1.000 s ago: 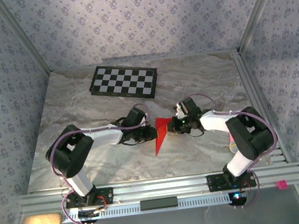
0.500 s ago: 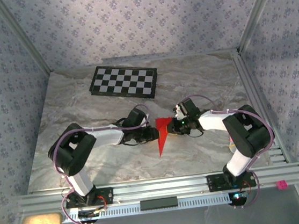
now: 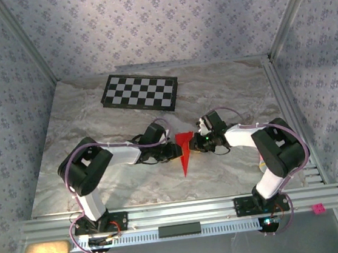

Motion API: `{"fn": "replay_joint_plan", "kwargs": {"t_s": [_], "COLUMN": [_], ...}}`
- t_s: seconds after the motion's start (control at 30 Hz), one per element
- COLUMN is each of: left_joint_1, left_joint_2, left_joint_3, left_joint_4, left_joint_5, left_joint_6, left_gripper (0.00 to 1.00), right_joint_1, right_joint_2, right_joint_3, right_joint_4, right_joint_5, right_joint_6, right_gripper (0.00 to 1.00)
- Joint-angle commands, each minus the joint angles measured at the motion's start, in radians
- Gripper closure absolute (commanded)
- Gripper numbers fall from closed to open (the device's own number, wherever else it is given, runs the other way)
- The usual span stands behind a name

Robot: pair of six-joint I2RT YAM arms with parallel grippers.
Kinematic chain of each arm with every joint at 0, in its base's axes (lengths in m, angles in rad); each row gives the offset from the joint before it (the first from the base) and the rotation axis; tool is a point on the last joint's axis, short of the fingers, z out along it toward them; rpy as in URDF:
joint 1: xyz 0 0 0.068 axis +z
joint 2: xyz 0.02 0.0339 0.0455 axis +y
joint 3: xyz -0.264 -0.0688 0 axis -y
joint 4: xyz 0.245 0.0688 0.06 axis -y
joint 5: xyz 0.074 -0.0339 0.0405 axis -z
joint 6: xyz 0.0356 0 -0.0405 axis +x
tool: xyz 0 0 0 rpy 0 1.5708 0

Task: Fold a paper plane with a square sheet of paper (pick it up from the middle)
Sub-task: Move a paper plane to the center of the table.

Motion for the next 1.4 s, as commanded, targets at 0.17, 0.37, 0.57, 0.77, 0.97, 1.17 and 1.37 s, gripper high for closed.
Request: {"fn": "replay_joint_plan", "kwargs": {"t_s": [0.17,0.37,0.57,0.77,0.97,1.17,1.37], "left_joint_1": [-0.008,-0.011,-0.019,-0.039,-0.05,-0.057,-0.06], "left_joint_2": [0.038,0.011,-0.048,-0.099,-0.115,-0.114,-0.112], "left_joint_3": [-0.017,-0.015,0.004,0.046,0.077,0.094,0.099], "left_joint_4": [0.102,0.092,-0.01,-0.147,-0.219,-0.242,-0.251], "left_joint_5": [0.041,0.029,-0.042,-0.141,-0.194,-0.201,-0.204], "left_joint_6": [-0.046,-0.049,-0.018,0.02,0.037,0.046,0.051], "left_gripper": [0.76,0.89,0.95,0.97,0.97,0.97,0.96], "right_joint_1": [0.02,0.015,0.006,0.006,0.023,0.049,0.073], "right_joint_2": [0.037,0.026,-0.042,-0.124,-0.162,-0.121,-0.062], "right_joint_3": [-0.001,0.0,-0.005,-0.006,-0.005,0.033,0.075], "right_joint_4": [0.023,0.02,-0.007,-0.024,-0.021,-0.034,-0.038], "right_joint_5": [-0.042,-0.039,-0.017,-0.015,-0.043,-0.056,-0.047], "right_joint_6": [0.013,0.013,0.017,0.012,0.007,0.005,0.006], "right_gripper": [0.85,0.85,0.83,0.74,0.63,0.62,0.62]}}
